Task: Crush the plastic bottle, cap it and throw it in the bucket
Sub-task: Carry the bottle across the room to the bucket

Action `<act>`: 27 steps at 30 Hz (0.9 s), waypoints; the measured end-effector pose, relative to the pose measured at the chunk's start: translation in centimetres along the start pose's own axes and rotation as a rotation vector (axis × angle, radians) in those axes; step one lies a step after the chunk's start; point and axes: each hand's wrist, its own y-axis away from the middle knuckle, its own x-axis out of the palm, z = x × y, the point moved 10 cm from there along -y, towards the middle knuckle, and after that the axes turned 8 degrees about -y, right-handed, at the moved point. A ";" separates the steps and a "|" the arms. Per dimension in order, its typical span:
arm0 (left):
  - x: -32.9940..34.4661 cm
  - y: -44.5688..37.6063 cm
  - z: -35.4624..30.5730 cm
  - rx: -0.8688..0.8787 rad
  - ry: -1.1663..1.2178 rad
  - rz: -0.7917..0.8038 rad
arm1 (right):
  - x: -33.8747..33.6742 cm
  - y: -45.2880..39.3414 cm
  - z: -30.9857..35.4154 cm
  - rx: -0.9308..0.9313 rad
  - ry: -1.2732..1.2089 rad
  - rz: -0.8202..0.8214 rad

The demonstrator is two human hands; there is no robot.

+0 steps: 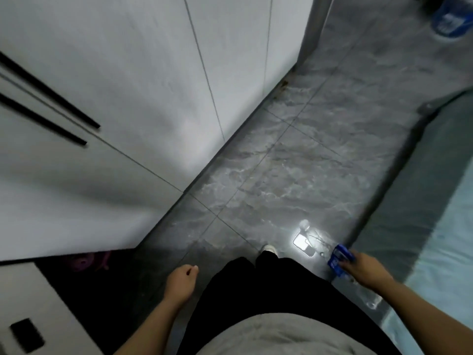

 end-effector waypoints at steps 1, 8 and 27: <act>-0.2 -0.4 -1.0 0.016 -0.011 -0.001 | -0.6 -0.2 0.1 -0.002 -0.027 -0.009; -3.4 -3.2 -6.4 0.076 -0.162 0.009 | -4.3 -1.3 -0.2 0.063 -0.182 -0.093; -8.5 -16.9 -35.4 0.439 -0.389 0.138 | -2.0 -0.4 -9.7 0.533 -0.644 -0.128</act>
